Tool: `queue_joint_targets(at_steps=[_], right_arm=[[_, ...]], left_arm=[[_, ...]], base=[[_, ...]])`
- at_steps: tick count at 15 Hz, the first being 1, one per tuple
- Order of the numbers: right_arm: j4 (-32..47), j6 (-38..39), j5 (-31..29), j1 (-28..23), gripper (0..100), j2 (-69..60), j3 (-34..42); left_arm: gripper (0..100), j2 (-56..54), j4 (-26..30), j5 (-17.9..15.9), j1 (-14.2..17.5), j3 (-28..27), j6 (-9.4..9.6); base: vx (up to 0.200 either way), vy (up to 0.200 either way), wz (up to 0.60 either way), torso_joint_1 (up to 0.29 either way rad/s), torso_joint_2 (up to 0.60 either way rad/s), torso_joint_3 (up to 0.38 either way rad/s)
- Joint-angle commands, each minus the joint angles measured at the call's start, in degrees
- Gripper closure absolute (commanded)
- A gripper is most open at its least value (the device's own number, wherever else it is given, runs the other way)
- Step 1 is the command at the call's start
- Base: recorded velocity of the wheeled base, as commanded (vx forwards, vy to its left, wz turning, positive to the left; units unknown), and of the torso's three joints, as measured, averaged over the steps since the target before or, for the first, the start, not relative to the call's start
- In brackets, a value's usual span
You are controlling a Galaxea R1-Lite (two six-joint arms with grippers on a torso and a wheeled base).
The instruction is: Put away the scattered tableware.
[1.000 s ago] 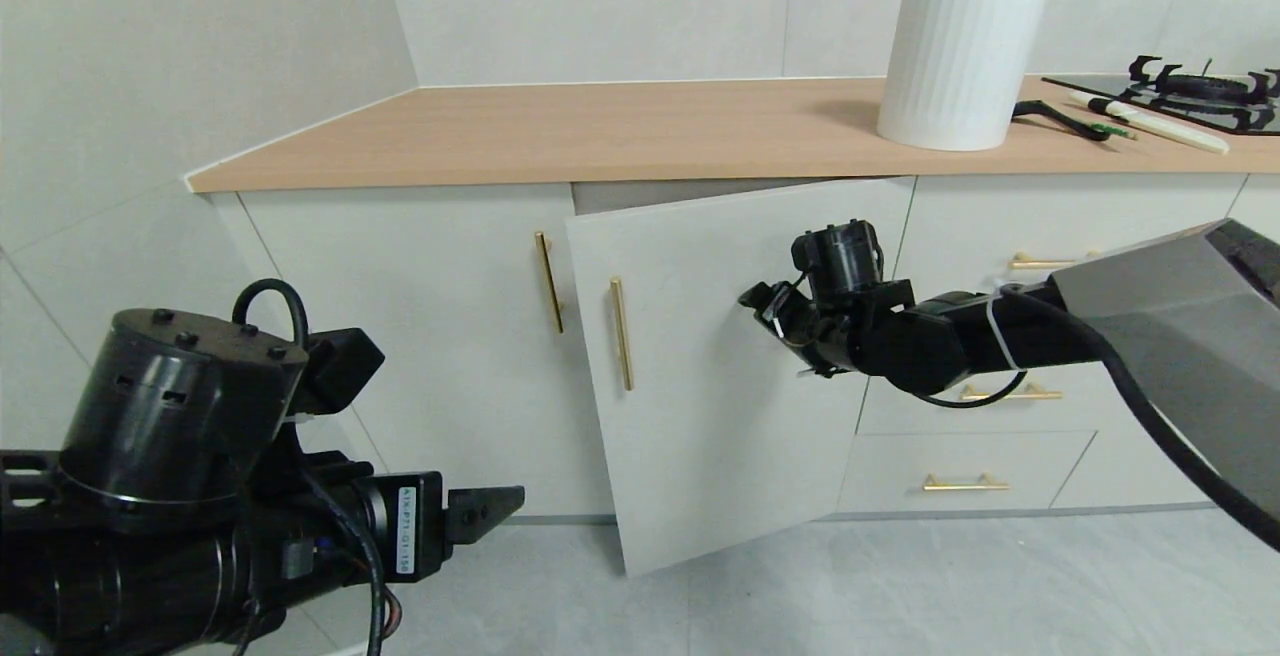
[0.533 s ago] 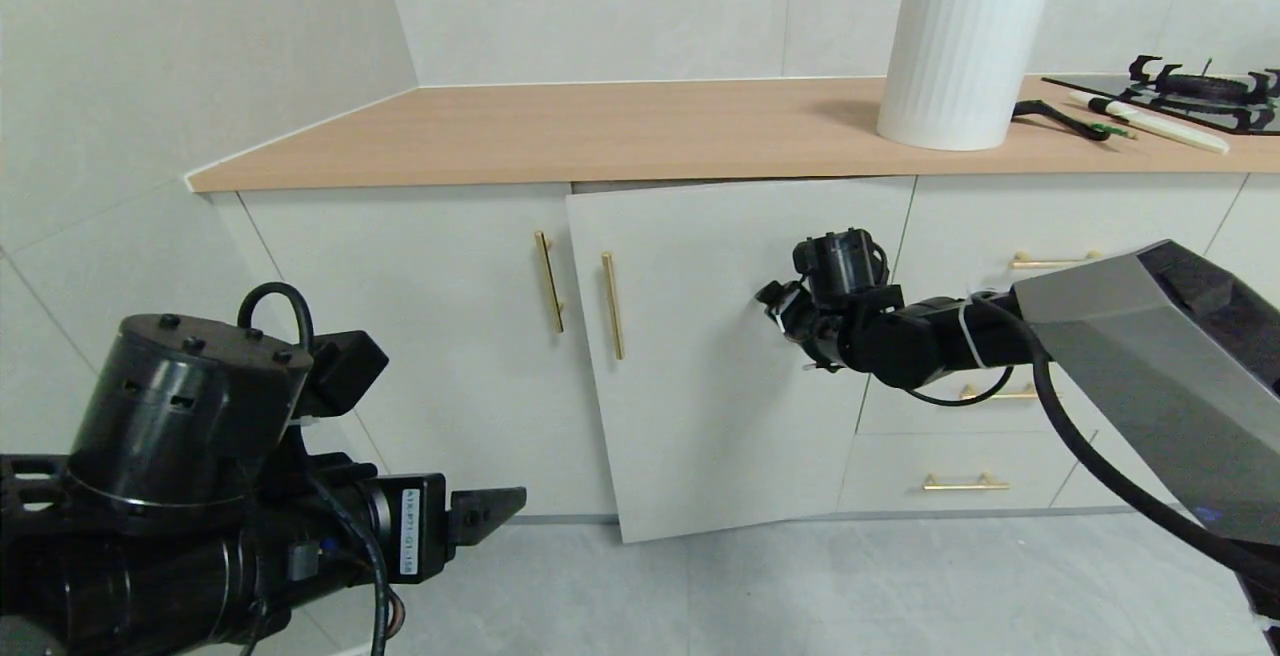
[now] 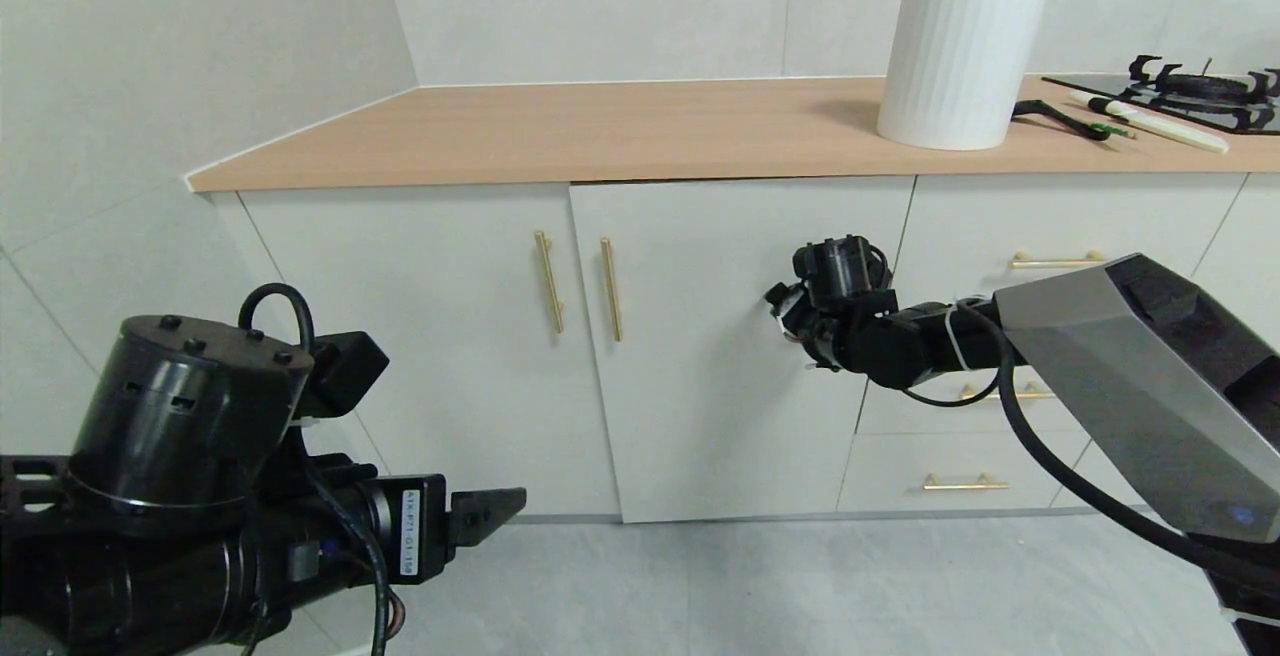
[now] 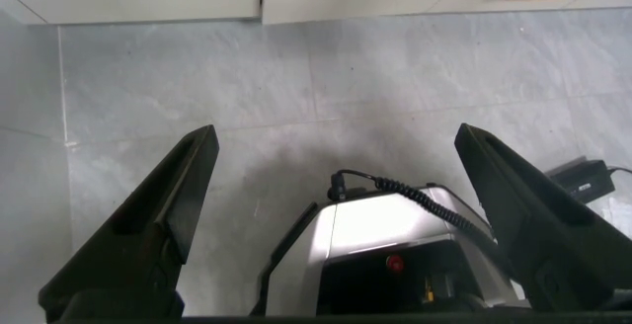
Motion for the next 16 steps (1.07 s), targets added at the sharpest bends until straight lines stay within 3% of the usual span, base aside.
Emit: queue_joint_targets(at_steps=[1,11,13,15,16], right_arm=[[-0.06,0.00,-0.03,-0.17,0,0.94,-0.47],[0.38,-0.09,-0.38,-1.05,0,1.21,-1.35],[0.30,-0.36,2.69,1.15,0,-4.59,7.26],[0.03,-3.17,12.98,2.82,0,-12.94,19.30],[-0.32,-4.22,14.56,2.82,0,-14.26,21.32]], left_arm=[[0,-0.01,-0.01,0.01,0.01,-0.01,-0.03],[0,0.08,-1.24,0.01,0.01,0.17,-0.12],[0,0.08,-1.24,0.01,0.01,0.17,-0.12],[0,0.08,-1.24,0.01,0.01,0.17,-0.12],[0,-0.01,-1.24,0.01,0.01,0.17,-0.12]], base=[[0.000,0.000,0.00,0.000,0.00,0.000],[0.000,0.000,0.00,0.000,0.00,0.000],[0.000,0.000,0.00,0.000,0.00,0.000],[0.000,0.000,0.00,0.000,0.00,0.000],[0.000,0.000,0.00,0.000,0.00,0.000]])
